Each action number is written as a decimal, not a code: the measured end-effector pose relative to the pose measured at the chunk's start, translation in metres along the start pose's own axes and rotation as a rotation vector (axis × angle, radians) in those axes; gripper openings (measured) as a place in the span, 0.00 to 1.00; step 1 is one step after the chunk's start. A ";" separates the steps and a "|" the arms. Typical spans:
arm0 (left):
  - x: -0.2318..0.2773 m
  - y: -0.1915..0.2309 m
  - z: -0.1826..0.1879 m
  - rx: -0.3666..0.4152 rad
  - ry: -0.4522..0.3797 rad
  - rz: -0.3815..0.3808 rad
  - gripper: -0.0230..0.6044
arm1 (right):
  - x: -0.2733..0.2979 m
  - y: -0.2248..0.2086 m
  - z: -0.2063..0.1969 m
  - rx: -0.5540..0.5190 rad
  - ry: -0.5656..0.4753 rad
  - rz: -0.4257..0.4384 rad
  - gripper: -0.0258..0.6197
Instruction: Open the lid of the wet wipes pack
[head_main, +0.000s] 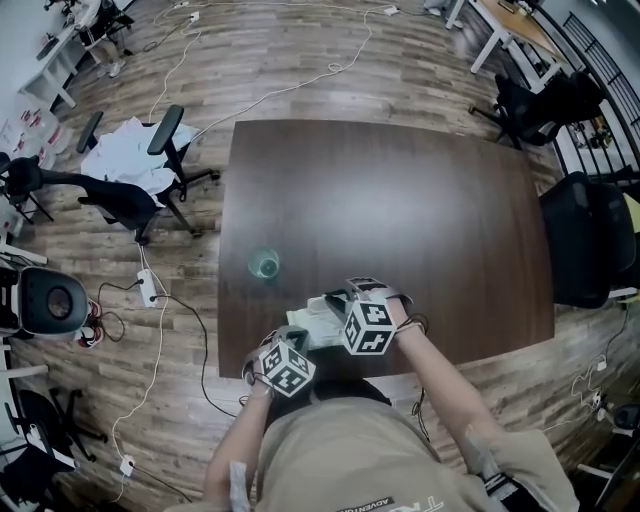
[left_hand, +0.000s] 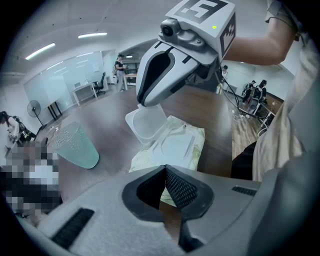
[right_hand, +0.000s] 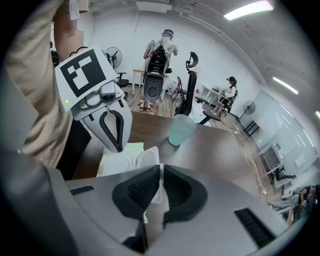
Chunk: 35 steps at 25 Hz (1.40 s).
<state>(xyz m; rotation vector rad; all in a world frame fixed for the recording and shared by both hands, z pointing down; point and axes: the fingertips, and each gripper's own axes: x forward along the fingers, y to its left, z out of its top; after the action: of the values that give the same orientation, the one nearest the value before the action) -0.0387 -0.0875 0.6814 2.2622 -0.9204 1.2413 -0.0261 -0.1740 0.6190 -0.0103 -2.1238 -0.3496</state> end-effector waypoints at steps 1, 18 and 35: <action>0.001 0.000 0.000 -0.003 0.000 -0.002 0.05 | 0.001 -0.001 -0.001 0.001 -0.001 0.004 0.08; 0.000 0.001 0.001 -0.080 0.014 -0.044 0.05 | 0.031 -0.014 -0.016 0.016 0.027 0.071 0.06; 0.001 0.007 -0.004 -0.078 0.031 -0.048 0.05 | 0.050 -0.004 -0.036 0.058 0.056 0.109 0.06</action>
<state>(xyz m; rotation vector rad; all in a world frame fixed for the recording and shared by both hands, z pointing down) -0.0456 -0.0898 0.6848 2.1862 -0.8824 1.1954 -0.0246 -0.1930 0.6775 -0.0812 -2.0679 -0.2214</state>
